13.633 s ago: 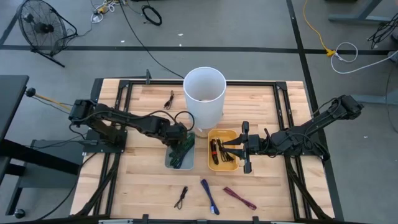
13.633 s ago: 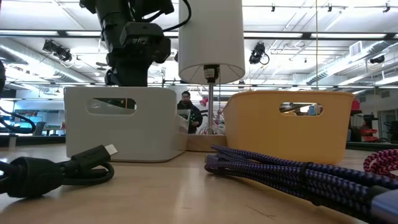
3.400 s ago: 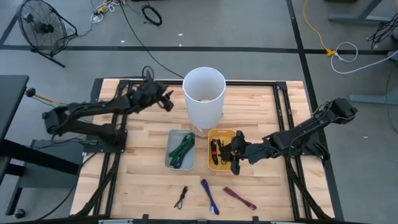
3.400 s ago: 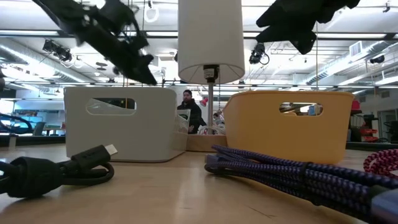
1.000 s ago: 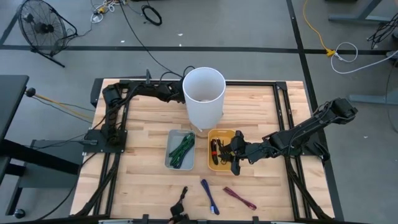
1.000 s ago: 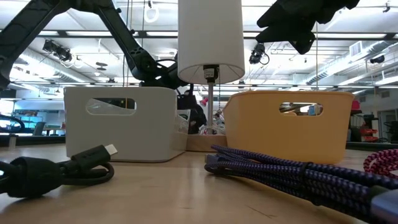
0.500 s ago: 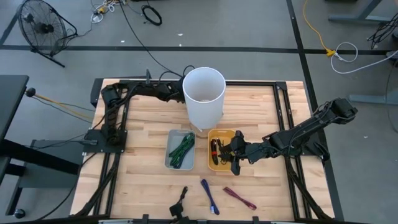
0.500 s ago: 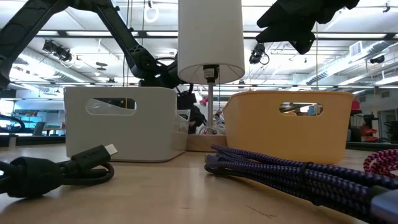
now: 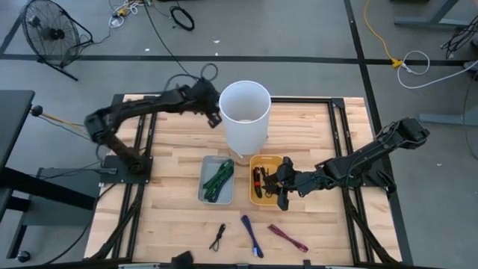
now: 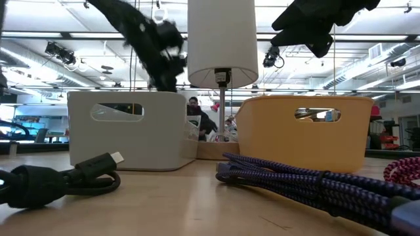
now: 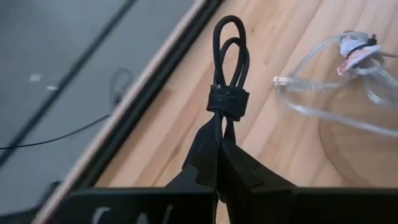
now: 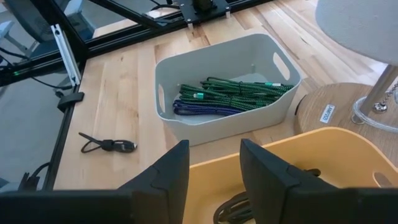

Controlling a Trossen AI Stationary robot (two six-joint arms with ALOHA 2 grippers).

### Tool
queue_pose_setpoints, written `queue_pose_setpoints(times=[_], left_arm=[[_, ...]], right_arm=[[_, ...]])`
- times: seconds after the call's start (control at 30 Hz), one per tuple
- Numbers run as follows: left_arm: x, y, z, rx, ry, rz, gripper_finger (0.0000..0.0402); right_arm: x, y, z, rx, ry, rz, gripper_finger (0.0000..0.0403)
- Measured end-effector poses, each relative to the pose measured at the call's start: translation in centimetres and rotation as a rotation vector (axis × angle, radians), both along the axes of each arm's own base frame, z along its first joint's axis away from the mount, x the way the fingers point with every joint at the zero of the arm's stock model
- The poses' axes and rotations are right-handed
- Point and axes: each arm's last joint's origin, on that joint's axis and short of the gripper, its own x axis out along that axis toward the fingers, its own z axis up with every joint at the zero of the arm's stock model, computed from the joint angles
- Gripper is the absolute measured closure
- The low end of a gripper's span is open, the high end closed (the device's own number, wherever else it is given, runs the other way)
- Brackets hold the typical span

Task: Pick & Place USB Port
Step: Put the black charger cable into the yellow bin

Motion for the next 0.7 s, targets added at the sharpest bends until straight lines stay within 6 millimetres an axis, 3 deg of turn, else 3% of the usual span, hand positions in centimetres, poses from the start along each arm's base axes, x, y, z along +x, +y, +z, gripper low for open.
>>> queue_pose_setpoints(times=[0.27, 0.4, 0.53, 0.7], left_arm=[[-7.0, -5.4, 8.8, 0.091, -0.175, 0.033, 0.0396], [-10.3, -9.4, 11.9, 0.086, -0.332, -0.04, 0.0396], [-12.6, -13.3, 12.1, 0.045, -0.473, -0.207, 0.0396], [-13.5, -17.0, 9.7, -0.023, -0.691, -0.405, 0.0396]], right_arm=[[0.0, 0.0, 0.0, 0.004, -0.001, -0.003, 0.0262], [0.0, 0.0, 0.0, 0.006, -0.001, -0.004, 0.0262], [0.0, 0.0, 0.0, 0.006, -0.001, -0.004, 0.0262], [0.0, 0.0, 0.0, 0.007, -0.003, -0.005, 0.0262]])
